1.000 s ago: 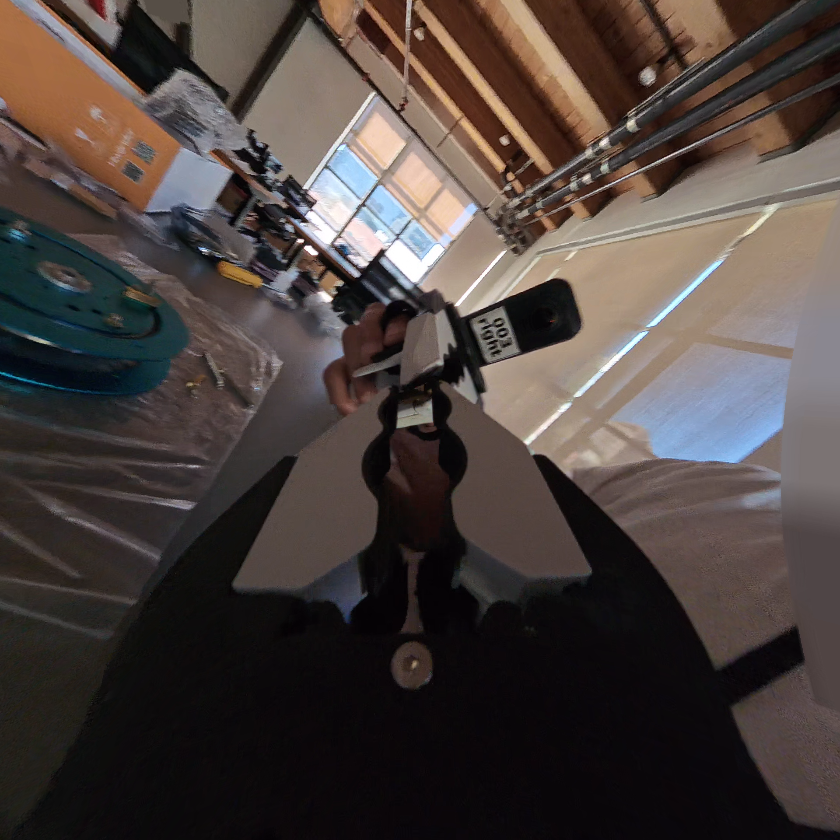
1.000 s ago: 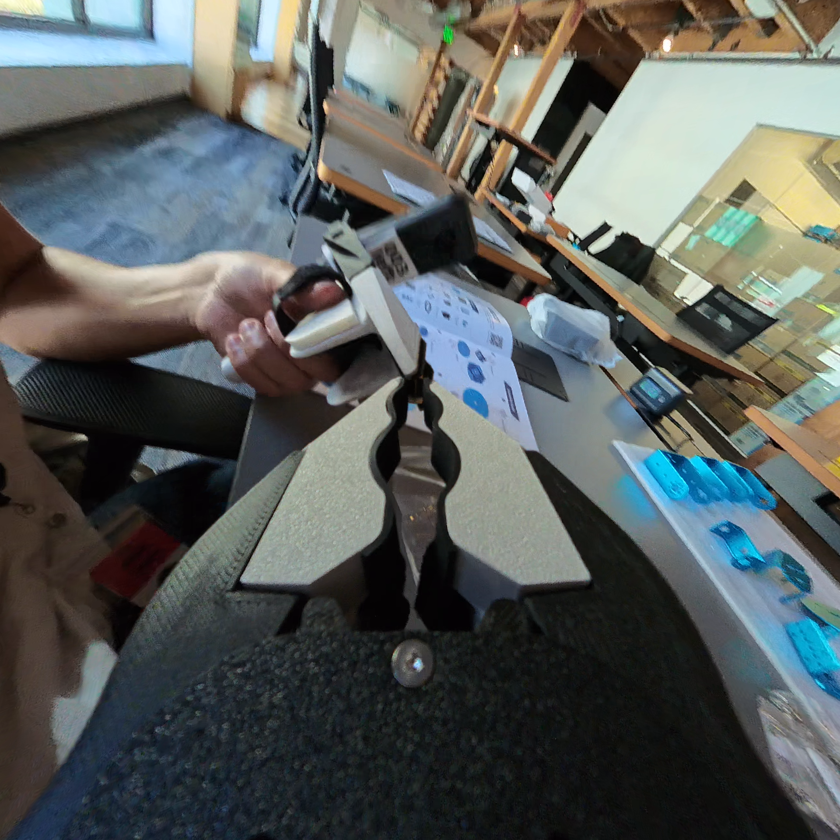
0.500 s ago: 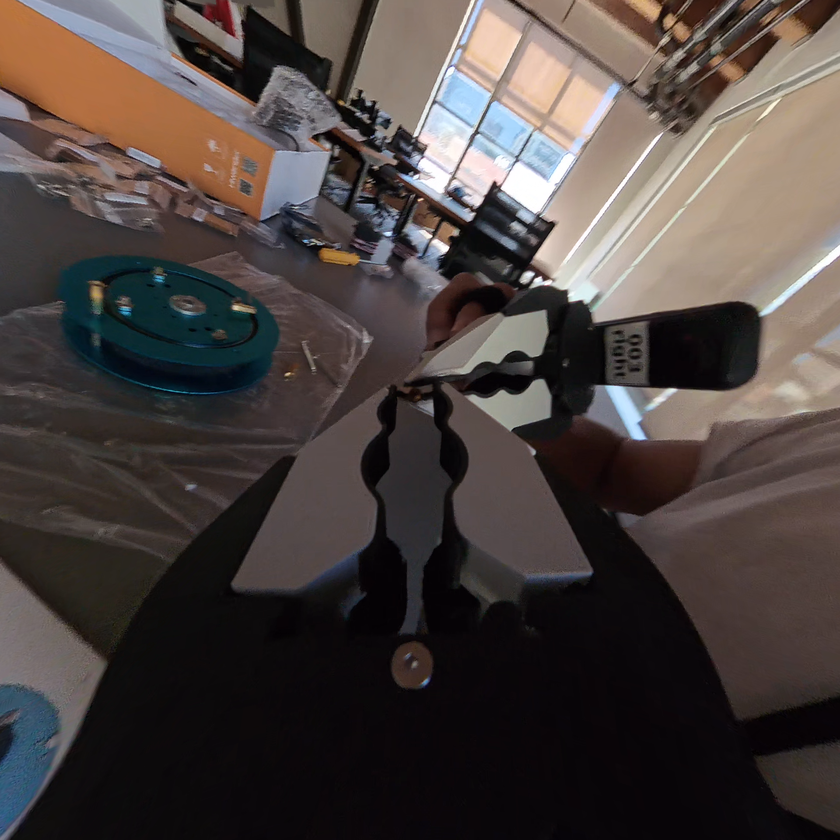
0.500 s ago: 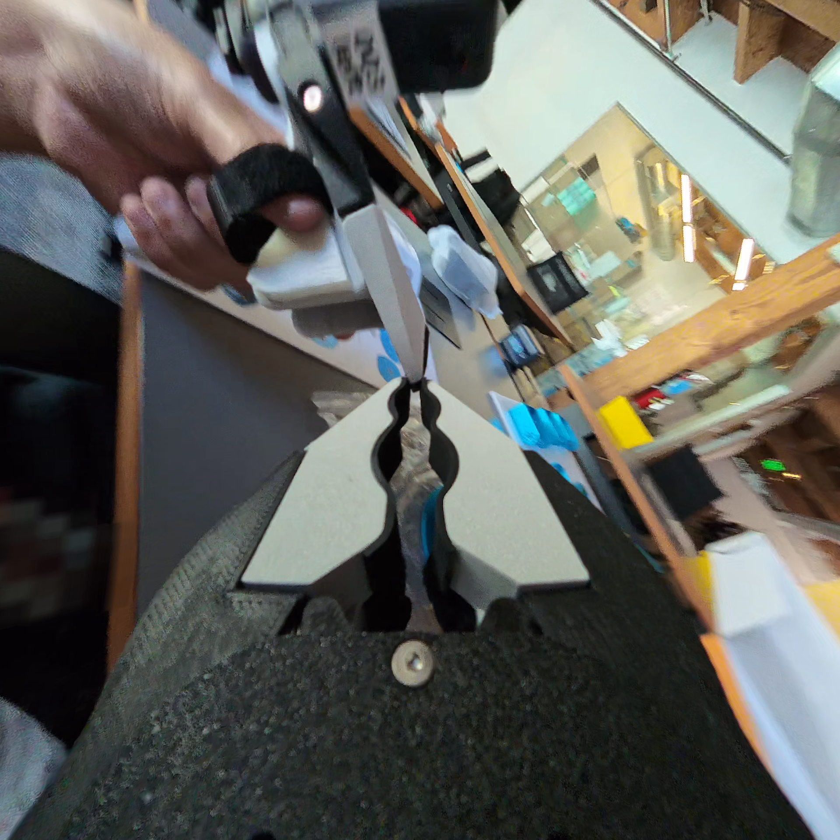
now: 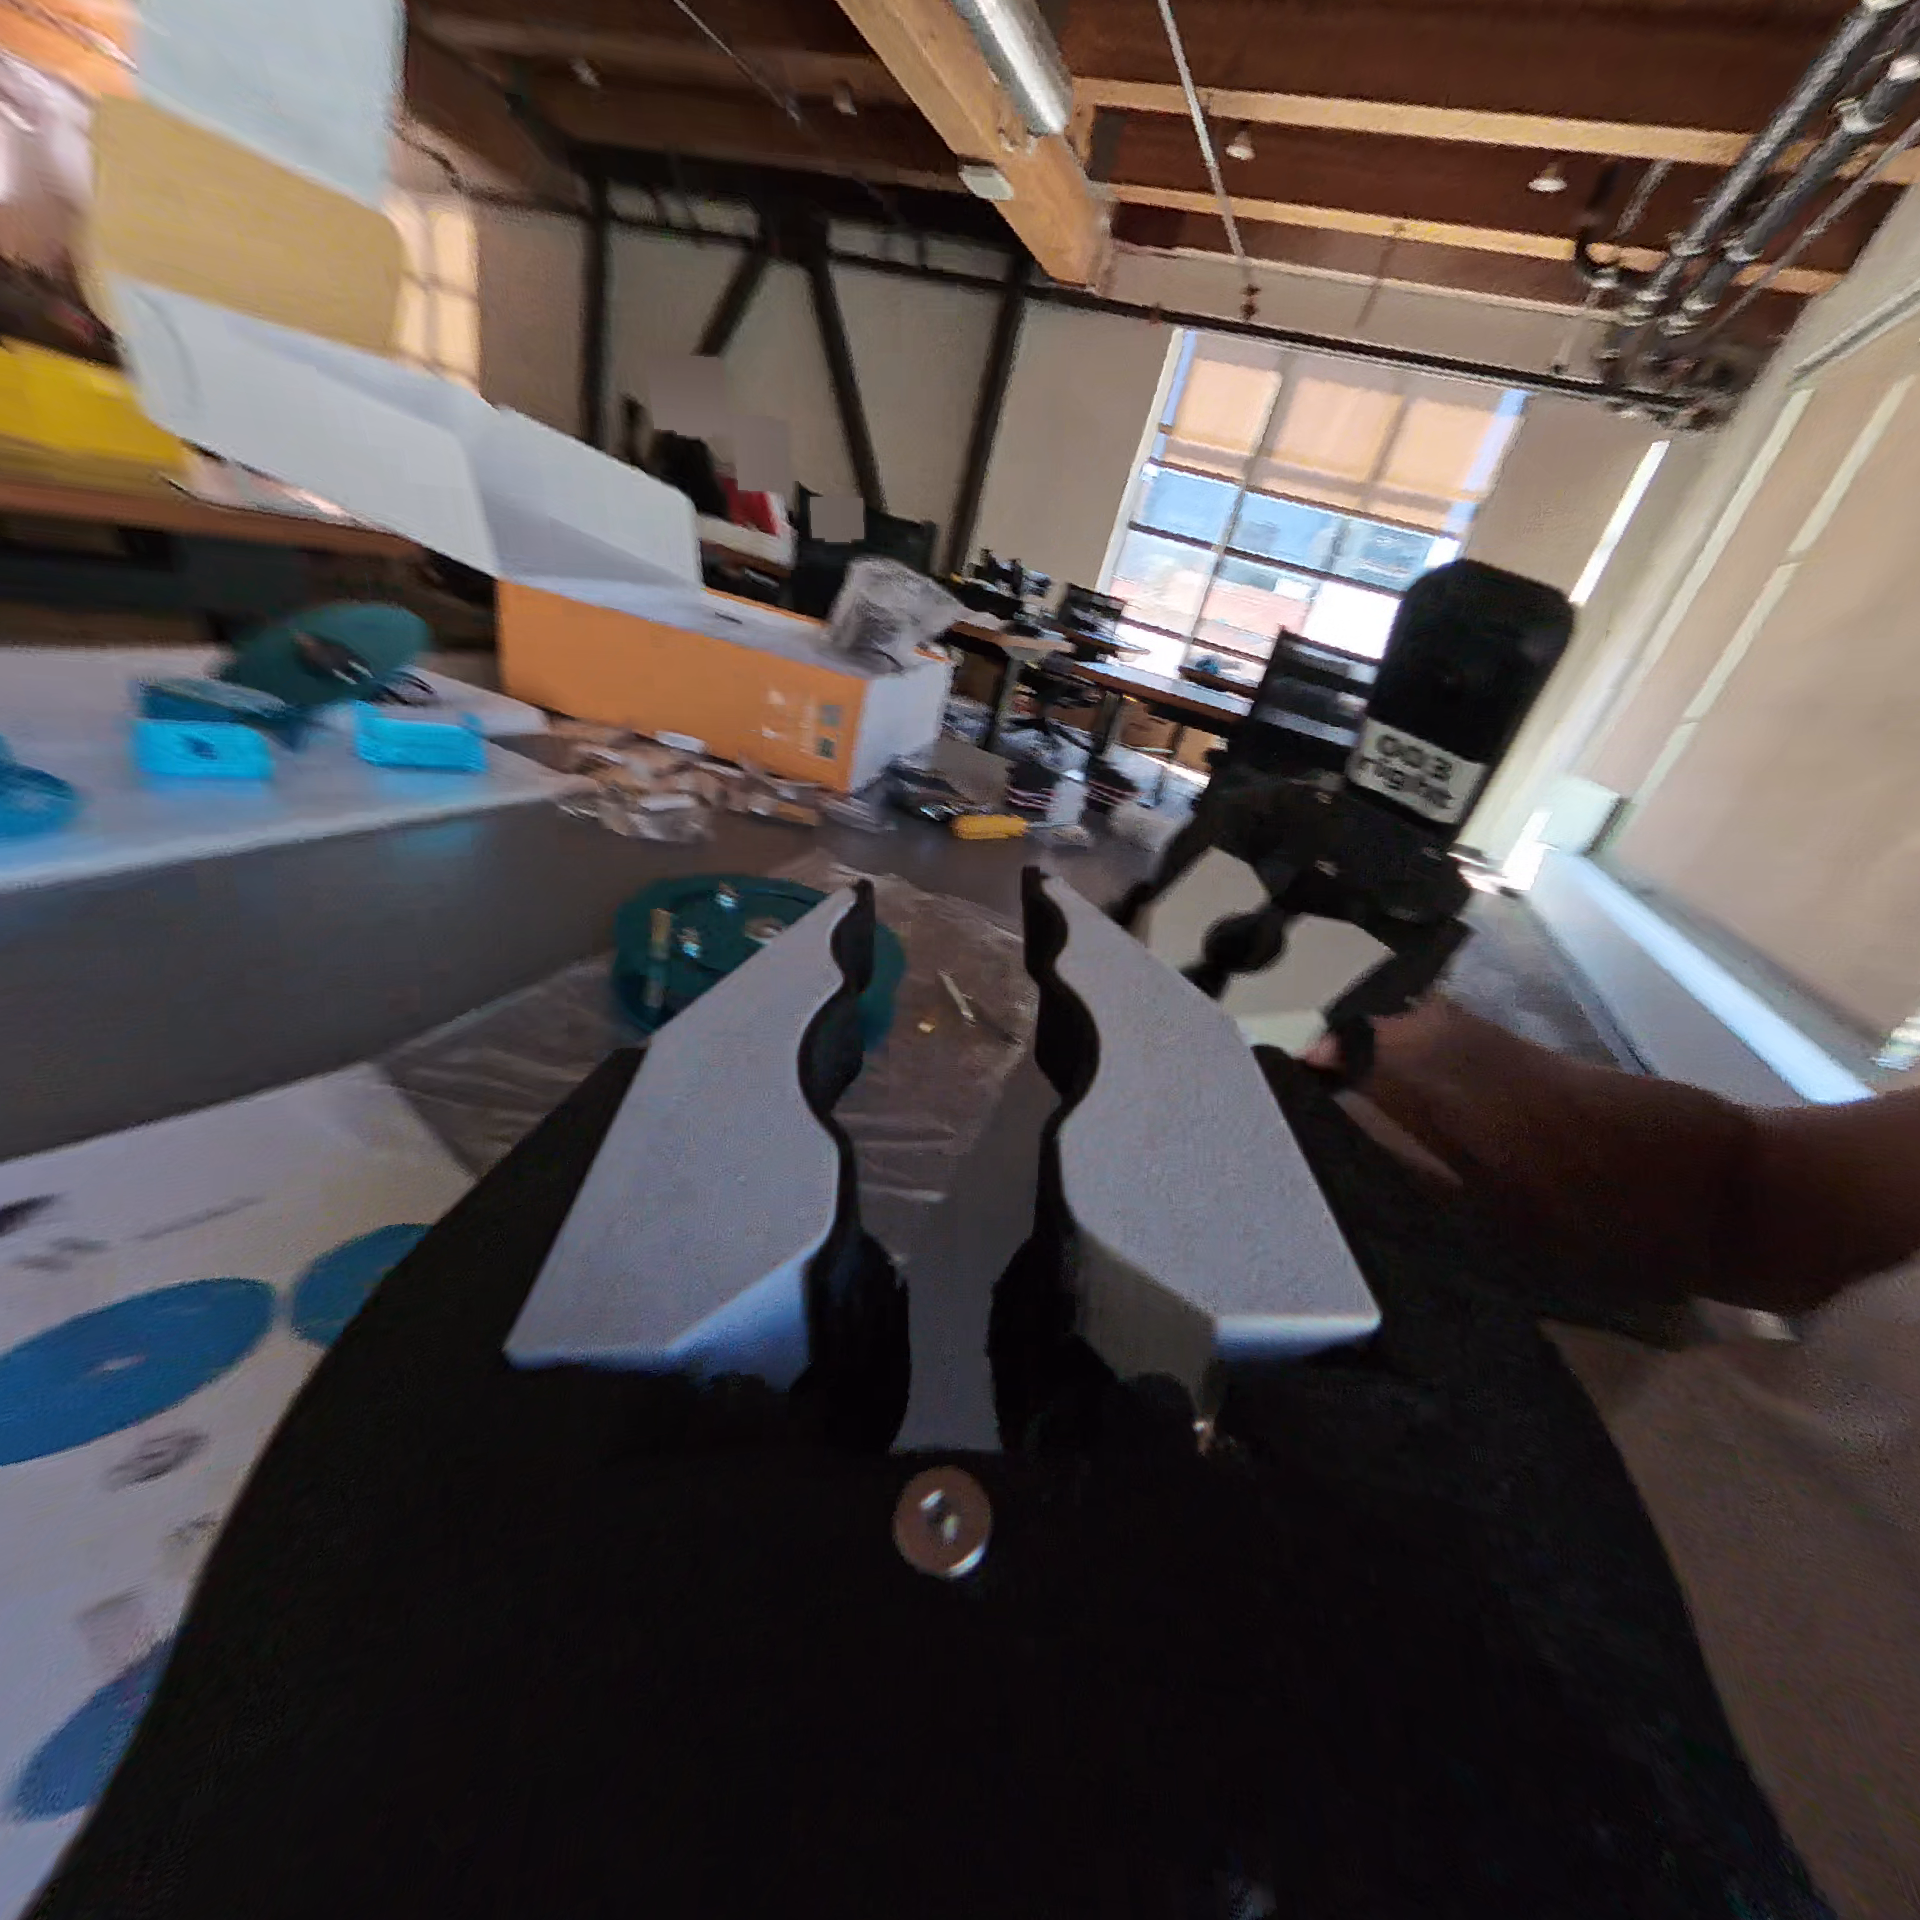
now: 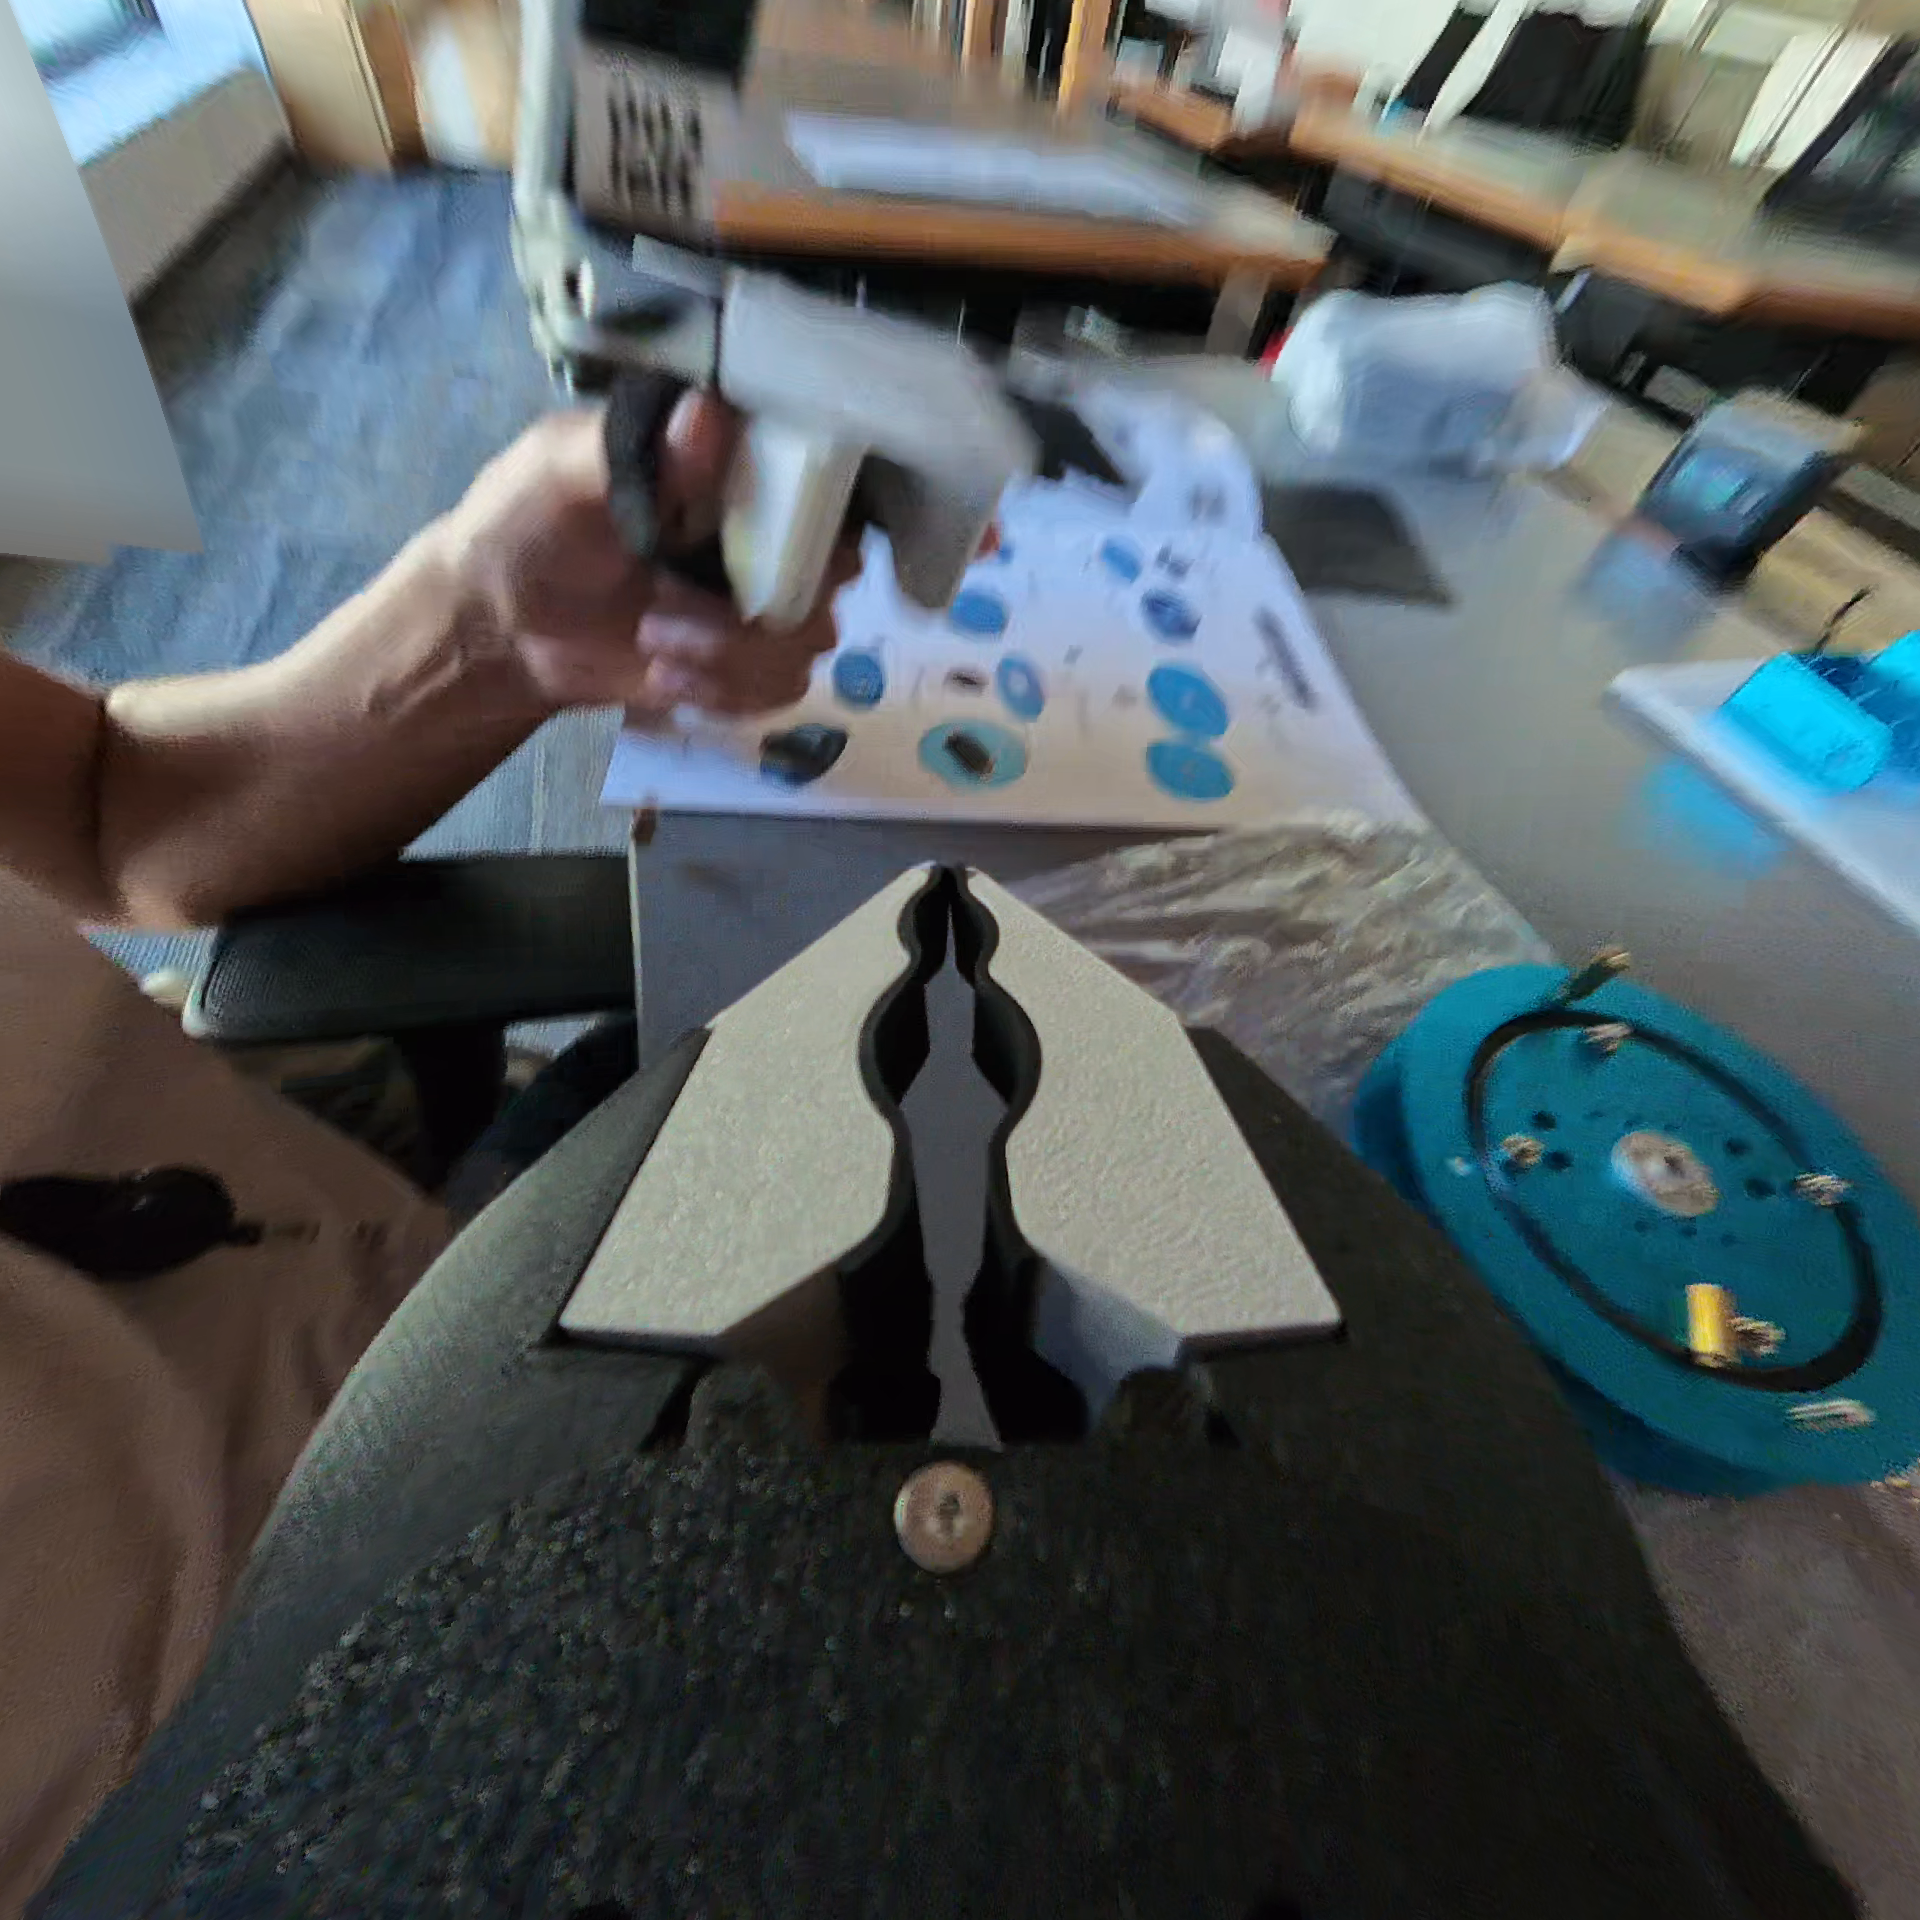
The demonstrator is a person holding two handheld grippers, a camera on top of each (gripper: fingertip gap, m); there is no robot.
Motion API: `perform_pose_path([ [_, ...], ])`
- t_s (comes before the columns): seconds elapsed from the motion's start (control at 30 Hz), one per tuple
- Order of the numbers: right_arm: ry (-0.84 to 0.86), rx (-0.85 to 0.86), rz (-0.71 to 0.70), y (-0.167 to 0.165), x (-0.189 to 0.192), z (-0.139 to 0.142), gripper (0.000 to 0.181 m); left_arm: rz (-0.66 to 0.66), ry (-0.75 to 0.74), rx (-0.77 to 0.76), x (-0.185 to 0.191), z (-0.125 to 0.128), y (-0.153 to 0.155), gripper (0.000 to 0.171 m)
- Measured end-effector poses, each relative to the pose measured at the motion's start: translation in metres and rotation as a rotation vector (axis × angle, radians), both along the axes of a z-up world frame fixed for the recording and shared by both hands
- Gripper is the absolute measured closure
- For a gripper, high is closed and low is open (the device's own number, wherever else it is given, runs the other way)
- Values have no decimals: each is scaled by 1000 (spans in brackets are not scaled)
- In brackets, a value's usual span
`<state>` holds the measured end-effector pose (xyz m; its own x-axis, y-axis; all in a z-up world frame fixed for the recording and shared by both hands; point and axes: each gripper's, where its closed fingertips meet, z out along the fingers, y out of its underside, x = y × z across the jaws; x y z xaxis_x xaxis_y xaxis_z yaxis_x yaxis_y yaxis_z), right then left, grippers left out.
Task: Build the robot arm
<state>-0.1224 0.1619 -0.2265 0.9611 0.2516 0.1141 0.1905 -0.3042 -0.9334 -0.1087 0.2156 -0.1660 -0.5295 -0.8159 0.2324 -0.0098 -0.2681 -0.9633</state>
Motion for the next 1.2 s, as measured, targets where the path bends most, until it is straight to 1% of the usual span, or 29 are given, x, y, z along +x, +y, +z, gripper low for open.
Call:
perform_pose_path([
  [0.03, -14, -61, 16, 1, -8, -8, 181, 65, -56, 26, 1, 7, 11, 146],
  [0.07, -24, -84, 24, 2, -16, -12, 180, 110, -105, 35, 1, 12, 19, 149],
  [0.1, -31, -82, 18, 4, -22, -14, 181, 152, -121, 19, 1, 15, 27, 154],
  [0.17, -66, -96, 14, 8, -30, -20, 181, 173, -160, -20, -6, 23, 36, 153],
  [0.23, -60, -126, 29, 9, -42, -26, 179, 240, -219, -36, -21, 34, 52, 155],
  [0.27, -49, -159, 52, 8, -51, -29, 175, 251, -220, -55, -32, 39, 59, 155],
  [0.3, -31, -186, 70, 6, -61, -30, 170, 221, -234, -80, -48, 45, 59, 154],
  [0.37, -3, -191, 75, 1, -78, -28, 169, 179, -251, -124, -85, 52, 59, 154],
  [0.4, 12, -178, 84, -1, -87, -28, 169, 184, -229, -124, -102, 48, 60, 154],
  [0.43, 17, -176, 91, -4, -95, -31, 169, 215, -187, -110, -116, 37, 64, 154],
  [0.47, -1, -187, 76, -6, -98, -37, 166, 265, -121, -83, -129, 19, 69, 154],
  [0.5, -27, -194, 42, -5, -97, -44, 159, 303, -44, -51, -140, -4, 71, 153],
  [0.53, -44, -189, 9, -4, -98, -49, 153, 312, 27, -33, -151, -26, 67, 149],
  [0.57, -50, -167, -15, 0, -103, -52, 151, 296, 77, -36, -163, -45, 58, 147],
  [0.63, -97, -104, -66, 13, -114, -49, 152, 253, 115, -75, -185, -69, 38, 147],
  [0.7, -152, -1, -168, 28, -111, -39, 168, 256, 117, -123, -203, -82, 27, 147],
  [0.73, -155, 36, -204, 33, -109, -36, 174, 264, 113, -155, -212, -86, 24, 147],
  [0.83, -82, 48, -264, 45, -113, -42, 168, 238, 85, -231, -235, -88, 12, 148],
  [0.97, -48, 44, -335, 52, -110, -54, 169, 254, 108, -206, -244, -97, 7, 148],
  [1.0, -43, 44, -341, 52, -109, -56, 169, 252, 114, -199, -244, -97, 6, 148],
  [1.13, 30, 13, -279, 54, -111, -58, 165, 243, 113, -182, -239, -90, 3, 148],
  [1.2, 41, -1, -268, 56, -110, -57, 165, 242, 104, -184, -235, -86, 1, 148],
])
